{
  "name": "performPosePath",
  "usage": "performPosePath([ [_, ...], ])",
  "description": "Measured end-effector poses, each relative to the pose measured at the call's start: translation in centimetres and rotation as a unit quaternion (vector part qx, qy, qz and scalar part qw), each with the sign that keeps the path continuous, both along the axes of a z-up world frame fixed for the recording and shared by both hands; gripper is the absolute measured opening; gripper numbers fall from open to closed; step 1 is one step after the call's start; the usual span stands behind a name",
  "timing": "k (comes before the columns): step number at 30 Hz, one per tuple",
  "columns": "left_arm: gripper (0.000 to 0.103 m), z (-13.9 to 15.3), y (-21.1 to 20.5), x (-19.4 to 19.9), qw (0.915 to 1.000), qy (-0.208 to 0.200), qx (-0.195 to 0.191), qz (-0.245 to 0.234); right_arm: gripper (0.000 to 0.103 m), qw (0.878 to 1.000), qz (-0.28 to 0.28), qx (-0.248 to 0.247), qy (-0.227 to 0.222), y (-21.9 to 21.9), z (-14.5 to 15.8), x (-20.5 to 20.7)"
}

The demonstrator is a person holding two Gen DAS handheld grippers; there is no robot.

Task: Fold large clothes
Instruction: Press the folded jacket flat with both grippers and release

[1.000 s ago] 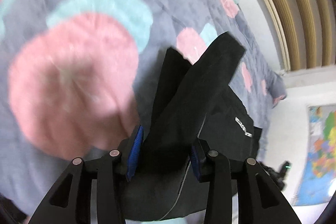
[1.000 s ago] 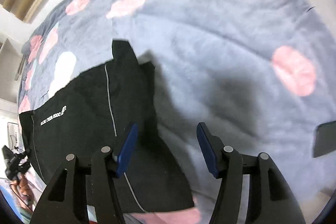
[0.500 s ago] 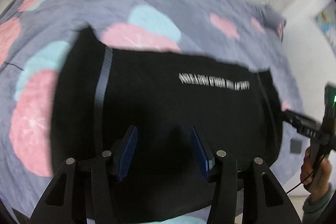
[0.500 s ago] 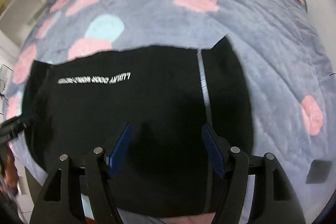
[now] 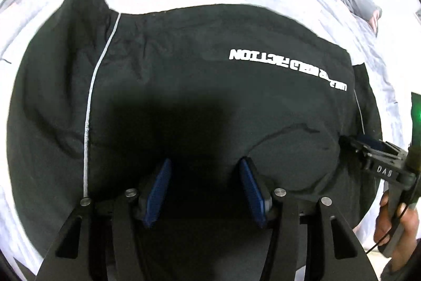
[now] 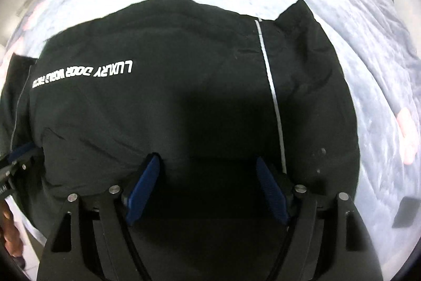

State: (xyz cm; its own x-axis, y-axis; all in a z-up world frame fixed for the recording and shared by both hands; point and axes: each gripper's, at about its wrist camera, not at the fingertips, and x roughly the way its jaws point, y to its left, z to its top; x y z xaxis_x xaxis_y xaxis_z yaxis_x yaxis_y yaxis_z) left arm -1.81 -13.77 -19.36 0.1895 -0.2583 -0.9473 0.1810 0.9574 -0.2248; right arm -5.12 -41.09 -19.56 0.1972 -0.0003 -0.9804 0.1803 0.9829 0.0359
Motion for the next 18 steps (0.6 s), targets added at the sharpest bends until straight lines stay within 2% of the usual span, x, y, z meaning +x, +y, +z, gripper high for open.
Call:
performPosePath([
  [4,0.057,2.4,-0.1,-1.5,0.9997,-0.018,0.009,-0.010,0.077,1.000,-0.014,0.010,0.000,-0.3,2.2,-1.4],
  [6,0.057,4.8,0.0,-2.4,0.9992,-0.038,0.001,-0.012,0.077,1.000,-0.015,0.014,-0.008,-0.2,3.6,-2.2],
  [11,0.057,10.8,-0.3,-3.6,0.9954,-0.096,0.001,-0.002,0.077,0.998,-0.013,0.014,-0.051,0.3,9.1,-3.8],
  [18,0.058,18.4,-1.2,-5.8,0.9869,-0.159,0.019,0.021,0.078,0.993,0.000,-0.022,-0.116,1.8,17.2,-5.1],
])
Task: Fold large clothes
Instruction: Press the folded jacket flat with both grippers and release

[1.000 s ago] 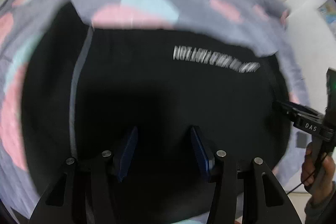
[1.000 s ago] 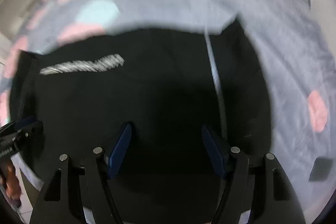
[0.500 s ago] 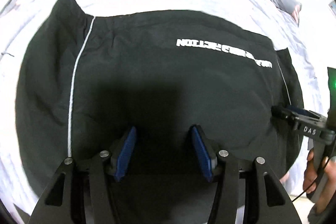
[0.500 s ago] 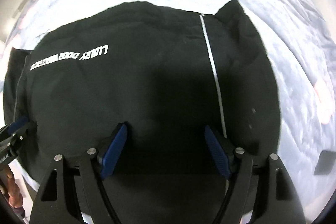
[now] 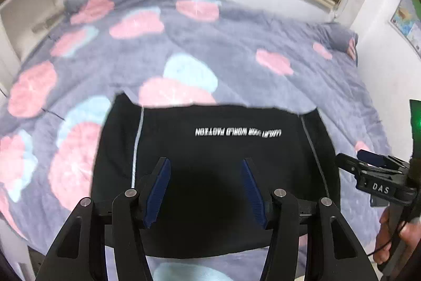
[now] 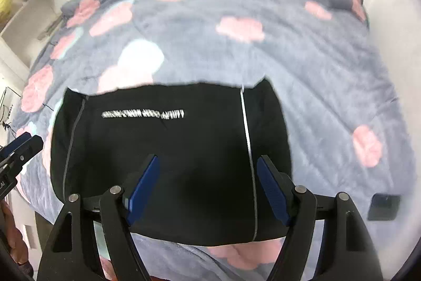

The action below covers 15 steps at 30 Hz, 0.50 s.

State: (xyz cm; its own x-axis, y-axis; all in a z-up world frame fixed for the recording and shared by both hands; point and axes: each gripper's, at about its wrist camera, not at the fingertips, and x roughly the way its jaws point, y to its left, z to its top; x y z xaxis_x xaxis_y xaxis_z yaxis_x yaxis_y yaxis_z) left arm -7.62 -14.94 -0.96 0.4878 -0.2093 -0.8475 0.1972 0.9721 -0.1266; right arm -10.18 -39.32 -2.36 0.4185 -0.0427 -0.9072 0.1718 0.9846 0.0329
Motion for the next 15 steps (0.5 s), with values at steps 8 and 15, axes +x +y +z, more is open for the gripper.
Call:
performPosePath([
  [8,0.058,4.8,-1.6,-1.9,0.9992,-0.015,0.034,0.016,0.081,0.998,0.000,-0.022,-0.052,1.4,5.5,-1.9],
  [15,0.061,7.1,-2.7,-4.0,0.9986,-0.029,0.040,0.016,0.082,0.998,-0.017,-0.025,-0.063,2.0,7.6,-3.8],
])
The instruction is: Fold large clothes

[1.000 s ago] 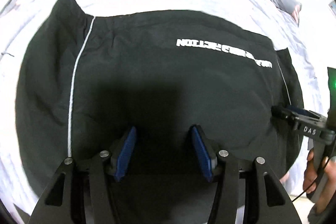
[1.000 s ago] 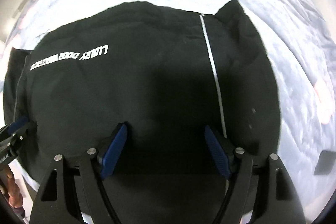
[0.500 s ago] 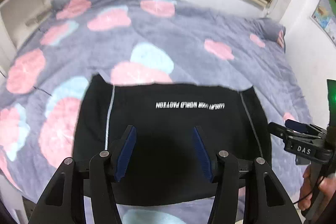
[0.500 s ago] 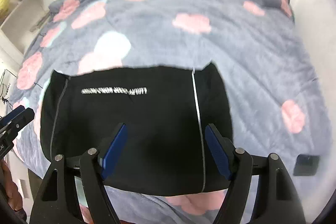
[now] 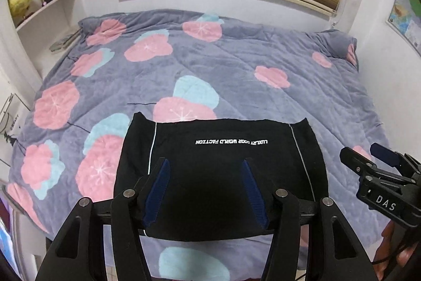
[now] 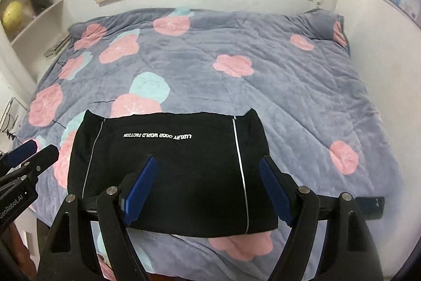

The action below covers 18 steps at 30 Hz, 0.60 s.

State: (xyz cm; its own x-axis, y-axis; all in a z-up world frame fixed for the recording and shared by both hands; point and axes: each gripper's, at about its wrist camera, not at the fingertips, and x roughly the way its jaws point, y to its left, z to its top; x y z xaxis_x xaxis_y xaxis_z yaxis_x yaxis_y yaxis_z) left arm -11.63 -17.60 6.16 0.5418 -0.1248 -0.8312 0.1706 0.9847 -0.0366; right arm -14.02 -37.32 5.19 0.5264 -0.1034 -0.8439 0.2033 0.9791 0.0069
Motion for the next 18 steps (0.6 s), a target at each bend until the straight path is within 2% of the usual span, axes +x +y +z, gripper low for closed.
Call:
performPosePath([
  [2,0.063,0.1,-0.2,-0.5,1.0000,0.000,0.008,0.005,0.082,1.000,-0.001,0.000,0.003,0.1,0.1,-0.5],
  [8,0.064,-0.3,-0.3,-1.9,0.9999,0.012,-0.004,0.009,0.082,1.000,-0.002,-0.017,0.002,0.0,0.4,-1.3],
  [18,0.064,-0.8,-0.6,-2.8,0.9998,0.017,0.002,0.006,0.082,1.000,0.011,-0.017,0.002,0.7,0.5,-1.8],
])
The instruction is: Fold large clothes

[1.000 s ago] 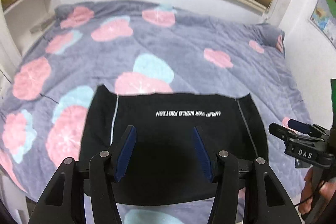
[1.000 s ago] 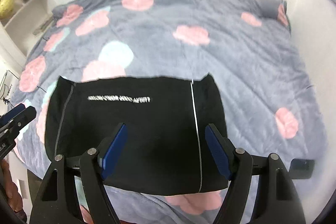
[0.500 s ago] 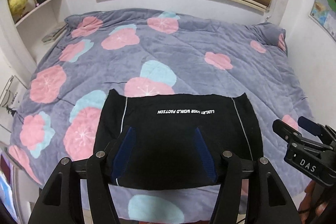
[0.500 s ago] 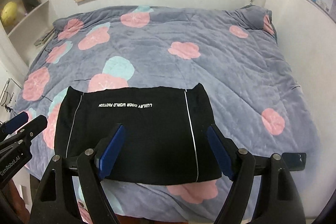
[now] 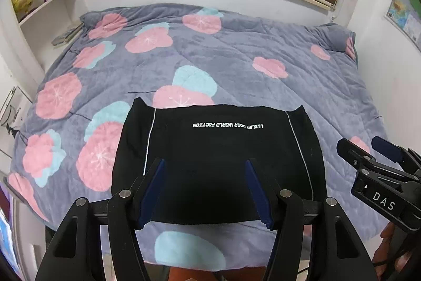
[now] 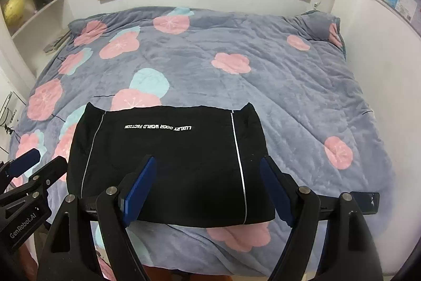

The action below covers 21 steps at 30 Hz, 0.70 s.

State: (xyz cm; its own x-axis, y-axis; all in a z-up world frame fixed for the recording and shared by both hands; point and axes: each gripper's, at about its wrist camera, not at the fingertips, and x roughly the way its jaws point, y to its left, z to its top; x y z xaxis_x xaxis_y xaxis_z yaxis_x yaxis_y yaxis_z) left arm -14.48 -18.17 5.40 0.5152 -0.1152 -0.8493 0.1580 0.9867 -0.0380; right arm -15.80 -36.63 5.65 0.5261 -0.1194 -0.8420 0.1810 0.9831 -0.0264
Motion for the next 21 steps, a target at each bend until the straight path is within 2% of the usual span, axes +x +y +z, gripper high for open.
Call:
performPosePath([
  [21,0.064,-0.3,1.2,0.2,0.9999,-0.001,0.008,0.011,0.082,1.000,0.015,-0.009,0.002,1.4,-0.6,0.3],
])
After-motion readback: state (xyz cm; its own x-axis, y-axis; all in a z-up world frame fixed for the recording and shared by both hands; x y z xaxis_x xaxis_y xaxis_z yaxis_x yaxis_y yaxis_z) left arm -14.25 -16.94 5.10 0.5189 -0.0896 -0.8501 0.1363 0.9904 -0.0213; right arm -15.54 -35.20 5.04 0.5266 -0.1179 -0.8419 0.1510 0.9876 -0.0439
